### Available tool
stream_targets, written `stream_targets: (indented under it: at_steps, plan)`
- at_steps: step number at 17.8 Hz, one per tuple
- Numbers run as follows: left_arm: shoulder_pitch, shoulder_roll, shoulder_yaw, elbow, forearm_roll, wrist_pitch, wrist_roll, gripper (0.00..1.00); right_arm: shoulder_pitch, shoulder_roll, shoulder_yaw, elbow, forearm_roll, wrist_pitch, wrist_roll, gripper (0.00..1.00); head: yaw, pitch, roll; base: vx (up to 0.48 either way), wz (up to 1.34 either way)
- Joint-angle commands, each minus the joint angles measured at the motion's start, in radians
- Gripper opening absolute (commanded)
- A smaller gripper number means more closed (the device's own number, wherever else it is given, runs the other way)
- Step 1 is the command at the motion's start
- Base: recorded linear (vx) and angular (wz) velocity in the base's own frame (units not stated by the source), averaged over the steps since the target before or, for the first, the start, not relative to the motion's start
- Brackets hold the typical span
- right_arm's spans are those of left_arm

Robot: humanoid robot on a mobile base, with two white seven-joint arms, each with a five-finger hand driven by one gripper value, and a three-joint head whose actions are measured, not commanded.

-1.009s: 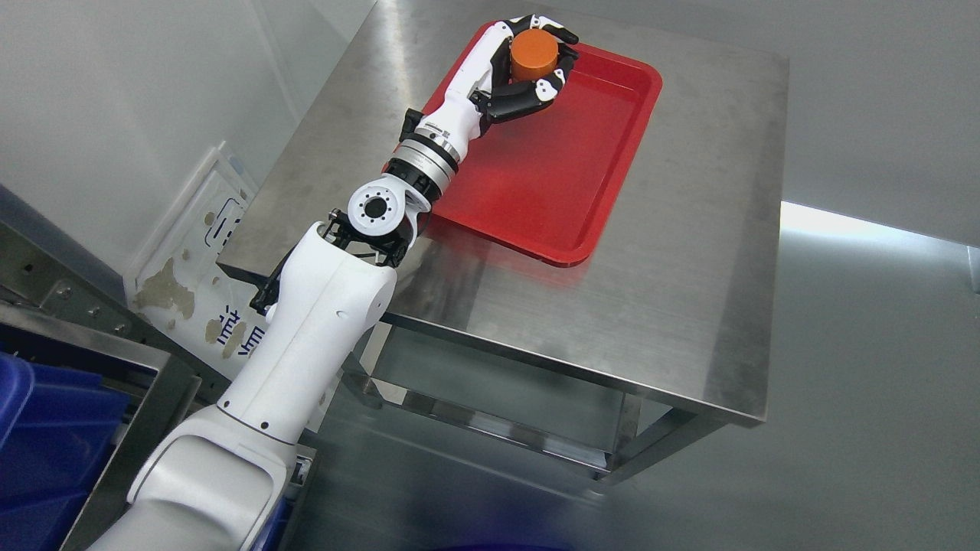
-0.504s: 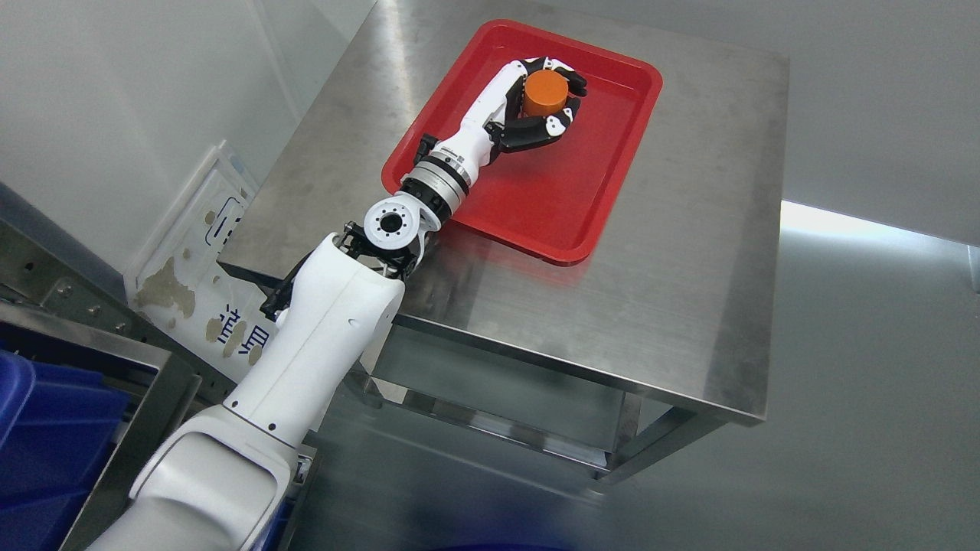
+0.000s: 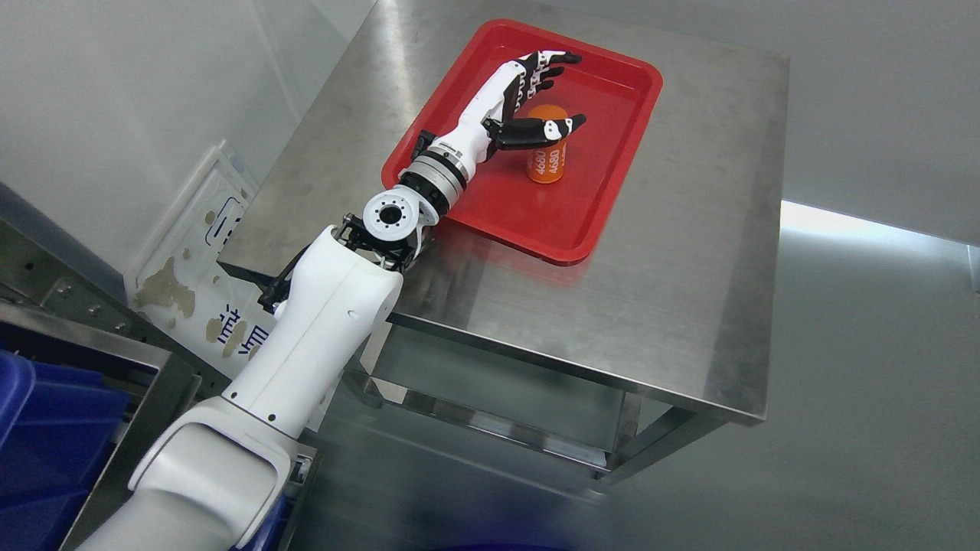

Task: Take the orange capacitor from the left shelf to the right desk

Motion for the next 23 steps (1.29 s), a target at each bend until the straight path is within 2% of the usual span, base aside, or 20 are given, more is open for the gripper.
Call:
stream_targets:
  at_steps: [1, 4, 6, 9, 12, 15, 20, 23]
  plan:
    - [-0.042, 0.017, 0.124, -0.025, 0.0, 0.011, -0.007, 1.0, 0.023, -0.017, -0.011, -0.017, 0.006, 0.0, 0.0, 1.0, 0.0, 0.0, 0.0, 0.0, 0.0]
    - [-0.027, 0.017, 0.299, -0.098, 0.014, 0.058, -0.01, 1.0, 0.023, -0.017, -0.011, -0.017, 0.006, 0.0, 0.0, 1.0, 0.0, 0.0, 0.0, 0.0, 0.0]
    - [-0.002, 0.017, 0.463, -0.179, 0.066, 0.173, -0.03, 1.0, 0.023, -0.017, -0.011, -0.017, 0.006, 0.0, 0.0, 1.0, 0.0, 0.0, 0.0, 0.0, 0.0]
    - [0.044, 0.017, 0.691, -0.32, 0.123, 0.423, -0.114, 1.0, 0.023, -0.017, -0.011, -0.017, 0.006, 0.0, 0.0, 1.0, 0.0, 0.0, 0.0, 0.0, 0.0]
    - [0.105, 0.017, 0.807, -0.414, 0.123, 0.496, -0.186, 1.0, 0.023, -0.017, -0.011, -0.017, 0.006, 0.0, 0.0, 1.0, 0.0, 0.0, 0.0, 0.0, 0.0]
    - [0.183, 0.017, 0.804, -0.474, 0.123, 0.488, -0.18, 1.0, 0.023, -0.017, -0.011, -0.017, 0.006, 0.0, 0.0, 1.0, 0.0, 0.0, 0.0, 0.0, 0.0]
    - [0.338, 0.017, 0.609, -0.666, 0.102, 0.388, 0.094, 1.0, 0.021, -0.017, -0.011, -0.017, 0.006, 0.0, 0.0, 1.0, 0.0, 0.0, 0.0, 0.0, 0.0]
    - [0.412, 0.017, 0.605, -0.663, 0.092, 0.304, 0.084, 1.0, 0.023, -0.017, -0.011, -0.017, 0.006, 0.0, 0.0, 1.0, 0.0, 0.0, 0.0, 0.0, 0.0]
